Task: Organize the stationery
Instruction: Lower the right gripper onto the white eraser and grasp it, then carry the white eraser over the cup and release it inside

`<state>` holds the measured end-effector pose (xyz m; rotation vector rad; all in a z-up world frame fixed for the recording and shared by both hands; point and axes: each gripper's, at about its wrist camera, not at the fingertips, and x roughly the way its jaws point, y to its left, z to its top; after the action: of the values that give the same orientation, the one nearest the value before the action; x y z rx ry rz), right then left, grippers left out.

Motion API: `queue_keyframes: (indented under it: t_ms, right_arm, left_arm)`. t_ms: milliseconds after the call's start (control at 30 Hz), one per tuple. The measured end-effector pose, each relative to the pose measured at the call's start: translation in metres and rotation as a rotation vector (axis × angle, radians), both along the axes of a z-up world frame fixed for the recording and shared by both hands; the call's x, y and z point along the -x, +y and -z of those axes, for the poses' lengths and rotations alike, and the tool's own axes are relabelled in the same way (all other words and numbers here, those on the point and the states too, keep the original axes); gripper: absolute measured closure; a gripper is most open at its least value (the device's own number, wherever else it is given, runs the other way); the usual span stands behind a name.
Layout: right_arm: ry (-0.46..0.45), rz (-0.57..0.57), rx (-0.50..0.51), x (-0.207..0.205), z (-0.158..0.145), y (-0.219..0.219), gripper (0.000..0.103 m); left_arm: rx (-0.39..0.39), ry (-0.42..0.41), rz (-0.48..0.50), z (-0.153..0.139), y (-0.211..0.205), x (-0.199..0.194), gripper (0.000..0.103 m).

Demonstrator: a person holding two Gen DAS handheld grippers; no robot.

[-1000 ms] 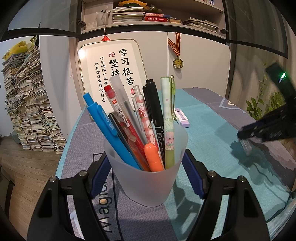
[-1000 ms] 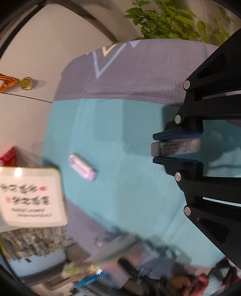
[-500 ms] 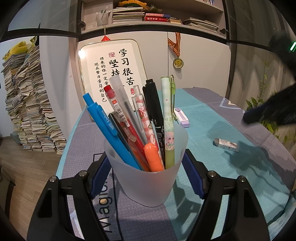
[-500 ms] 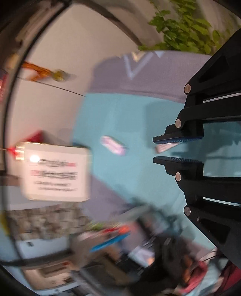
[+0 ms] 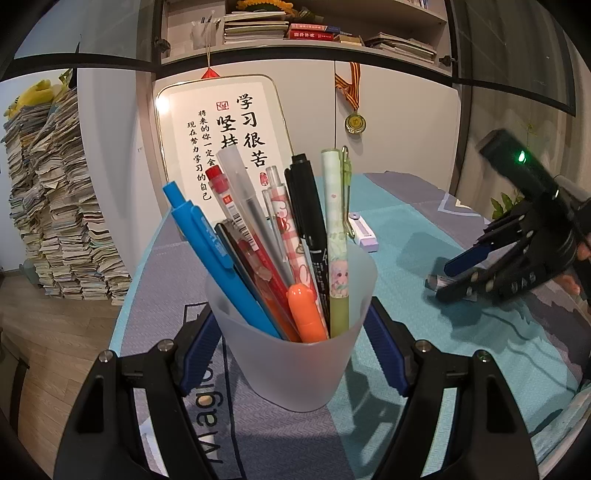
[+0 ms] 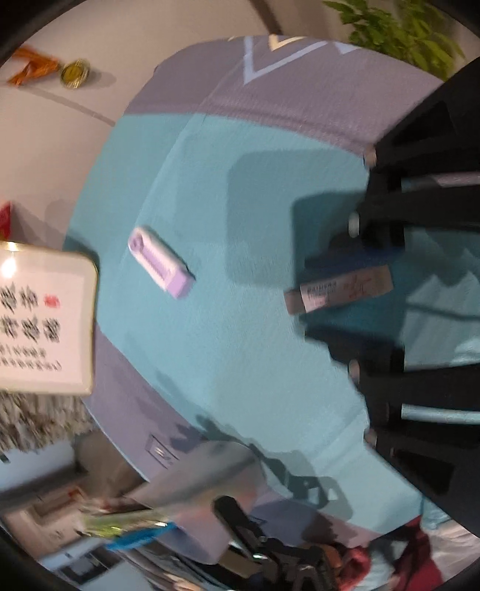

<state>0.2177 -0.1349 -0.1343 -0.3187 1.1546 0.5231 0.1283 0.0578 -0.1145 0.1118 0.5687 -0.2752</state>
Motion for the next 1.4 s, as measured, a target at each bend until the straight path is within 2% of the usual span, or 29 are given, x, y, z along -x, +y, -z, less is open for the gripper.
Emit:
queue_keyframes:
  t_ms: [67, 133, 167, 200, 367, 567, 667, 767, 867, 1067, 1200, 1400]
  right_arm:
    - [-0.017, -0.013, 0.021, 0.000, 0.006, 0.004, 0.058]
    - [-0.018, -0.007, -0.004, -0.002, 0.006, 0.006, 0.067]
    - [-0.023, -0.001, -0.009, -0.003, 0.005, 0.006, 0.082]
    - [-0.026, 0.007, -0.007, -0.004, 0.004, 0.005, 0.086]
    - [-0.076, 0.043, -0.037, 0.009, -0.014, 0.003, 0.086]
    - [-0.198, 0.144, -0.178, 0.038, -0.078, 0.002, 0.086]
    - [-0.237, 0.119, -0.285, 0.056, -0.111, 0.013, 0.086]
    - [-0.237, 0.053, -0.399, 0.068, -0.135, 0.035, 0.086]
    - [-0.255, 0.000, -0.424, 0.074, -0.147, 0.064, 0.086]
    - [-0.211, -0.022, -0.404, 0.061, -0.131, 0.094, 0.086]
    - [-0.150, -0.002, -0.407, 0.048, -0.113, 0.091, 0.086]
    - [-0.053, 0.031, -0.449, 0.039, -0.103, 0.081, 0.085]
  left_arm:
    - [0.000, 0.002, 0.000, 0.000, 0.000, -0.001, 0.028]
    - [-0.001, 0.002, -0.001, 0.001, -0.001, 0.000, 0.028]
    - [-0.001, 0.002, -0.001, 0.001, -0.002, 0.000, 0.028]
    - [-0.001, 0.003, -0.001, 0.001, -0.002, 0.000, 0.028]
    - [-0.003, 0.003, -0.001, 0.001, -0.002, 0.000, 0.028]
    - [-0.003, 0.003, -0.001, 0.001, -0.002, 0.000, 0.028]
    - [-0.004, 0.003, -0.001, 0.001, -0.002, 0.000, 0.028]
    - [-0.003, 0.003, -0.001, 0.001, -0.002, 0.000, 0.028]
    - [0.000, 0.002, -0.004, 0.000, -0.001, 0.000, 0.028]
    - [0.007, -0.002, -0.002, 0.000, 0.000, 0.001, 0.028]
    - [0.005, -0.007, 0.002, 0.000, -0.001, 0.003, 0.028]
    - [0.009, -0.007, 0.004, -0.001, -0.001, 0.001, 0.028]
